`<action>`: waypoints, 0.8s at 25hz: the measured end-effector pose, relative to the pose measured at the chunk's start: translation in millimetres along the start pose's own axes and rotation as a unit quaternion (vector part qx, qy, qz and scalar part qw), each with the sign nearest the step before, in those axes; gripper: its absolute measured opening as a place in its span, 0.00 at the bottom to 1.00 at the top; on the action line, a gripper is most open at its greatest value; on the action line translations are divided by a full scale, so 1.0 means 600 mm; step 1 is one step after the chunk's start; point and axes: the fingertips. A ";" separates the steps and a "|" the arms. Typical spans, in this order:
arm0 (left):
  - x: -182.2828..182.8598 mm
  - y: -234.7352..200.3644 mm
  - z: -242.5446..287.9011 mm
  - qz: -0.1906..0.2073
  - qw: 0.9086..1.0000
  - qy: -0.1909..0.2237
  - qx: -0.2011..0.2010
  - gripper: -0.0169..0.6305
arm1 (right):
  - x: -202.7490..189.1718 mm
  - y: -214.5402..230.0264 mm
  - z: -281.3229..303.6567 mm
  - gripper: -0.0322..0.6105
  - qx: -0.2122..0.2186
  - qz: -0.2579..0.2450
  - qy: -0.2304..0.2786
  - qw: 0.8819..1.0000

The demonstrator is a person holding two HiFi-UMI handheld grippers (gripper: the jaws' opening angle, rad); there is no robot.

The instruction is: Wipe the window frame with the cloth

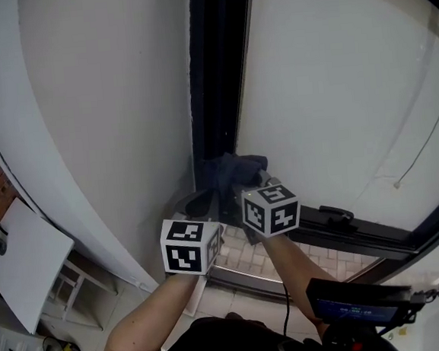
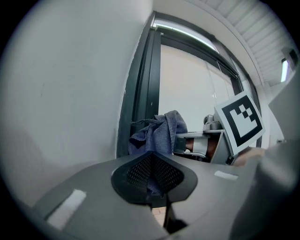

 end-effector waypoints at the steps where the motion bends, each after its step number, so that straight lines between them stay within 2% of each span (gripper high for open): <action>1: 0.010 0.000 -0.001 -0.001 1.000 0.004 -0.002 0.02 | 0.008 -0.001 0.000 0.12 0.000 -0.002 0.003 1.000; 6: 0.042 0.000 -0.002 0.002 1.000 0.015 -0.004 0.02 | 0.044 0.000 -0.001 0.12 0.004 -0.015 0.015 1.000; 11: 0.090 0.005 -0.012 -0.015 0.999 0.042 -0.012 0.02 | 0.091 -0.007 -0.005 0.12 0.009 -0.030 0.034 0.999; 20: 0.176 -0.007 -0.027 0.016 0.996 0.084 0.007 0.02 | 0.165 -0.013 -0.010 0.12 0.019 -0.051 0.064 0.996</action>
Point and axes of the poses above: the fingertips, and each gripper's own axes: z forward along the fingers, y to its right, x out of its top, and after that the axes turned 3 degrees about x, right-handed
